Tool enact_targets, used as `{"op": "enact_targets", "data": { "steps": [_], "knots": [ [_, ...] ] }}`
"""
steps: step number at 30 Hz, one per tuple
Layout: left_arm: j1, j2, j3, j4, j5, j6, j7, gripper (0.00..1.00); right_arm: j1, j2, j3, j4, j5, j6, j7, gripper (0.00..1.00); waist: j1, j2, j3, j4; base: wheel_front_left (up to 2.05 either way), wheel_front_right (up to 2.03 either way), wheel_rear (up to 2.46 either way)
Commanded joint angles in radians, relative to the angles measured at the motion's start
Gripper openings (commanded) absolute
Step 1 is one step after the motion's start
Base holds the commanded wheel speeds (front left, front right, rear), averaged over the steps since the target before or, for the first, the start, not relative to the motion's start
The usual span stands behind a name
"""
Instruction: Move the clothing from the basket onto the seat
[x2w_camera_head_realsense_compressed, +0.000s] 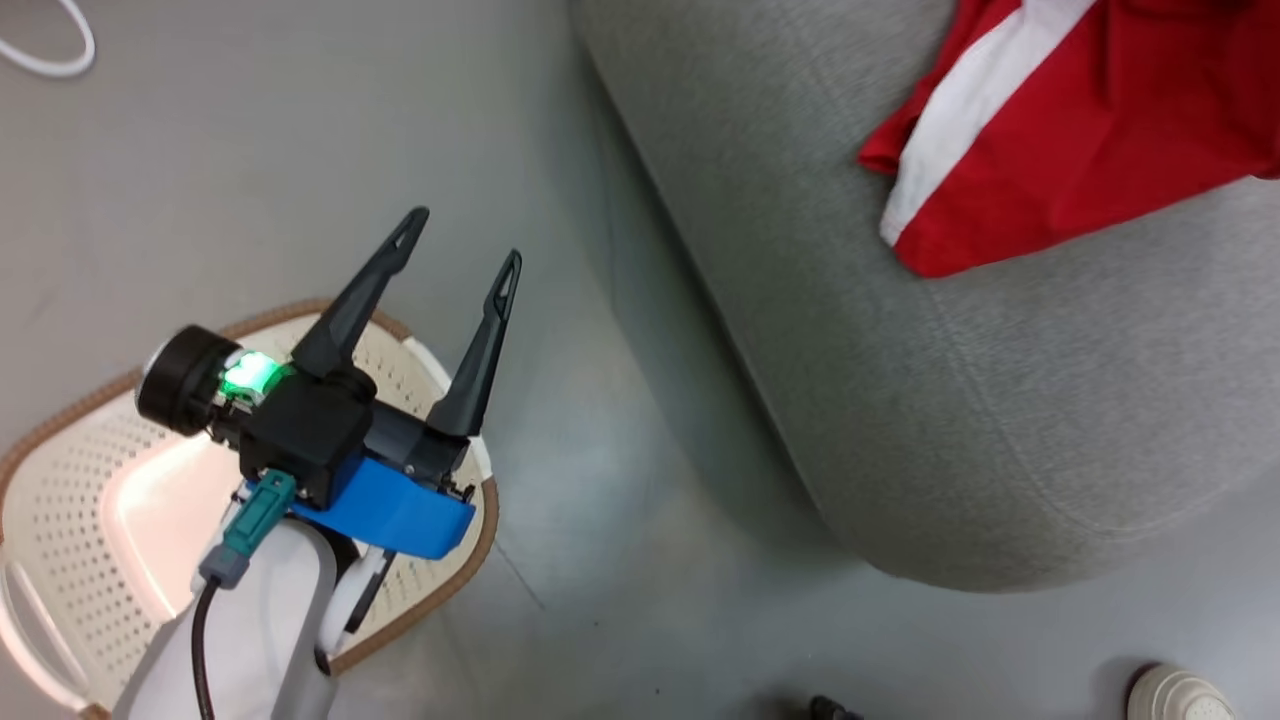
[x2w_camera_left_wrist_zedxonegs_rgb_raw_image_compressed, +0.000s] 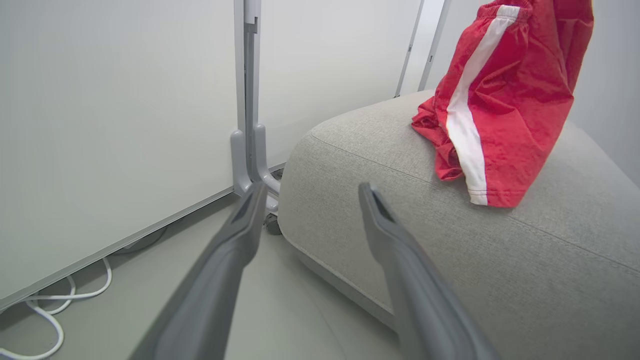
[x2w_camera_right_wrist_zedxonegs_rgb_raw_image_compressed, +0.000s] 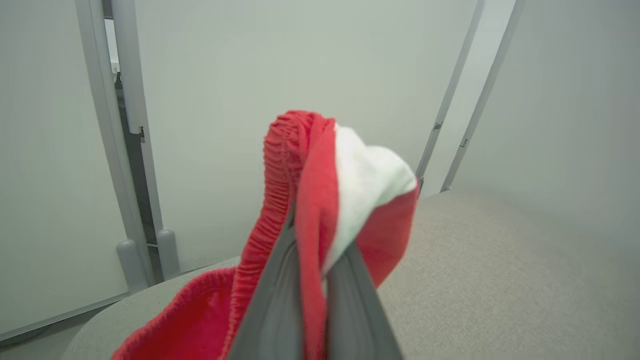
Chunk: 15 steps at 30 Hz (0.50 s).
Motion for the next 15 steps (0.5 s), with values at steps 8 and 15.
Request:
{"op": "enact_targets", "data": {
  "steps": [8, 15],
  "knots": [
    [-0.062, 0.024, -0.016, -0.049, -0.003, -0.007, 0.022, 1.00, 0.085, 0.064, -0.061, 0.099, -0.058, 0.000, -0.026, 0.00, -0.0002, 0.0000, 0.138, 0.079, 0.00, 0.00, 0.00],
    [-0.054, 0.013, -0.023, -0.018, -0.018, 0.000, -0.002, 1.00, 0.134, 0.078, -0.097, 0.166, -0.078, 0.000, -0.031, 0.00, -0.0002, 0.0000, 0.112, 0.106, 0.00, 0.00, 0.00]
  ]
}}
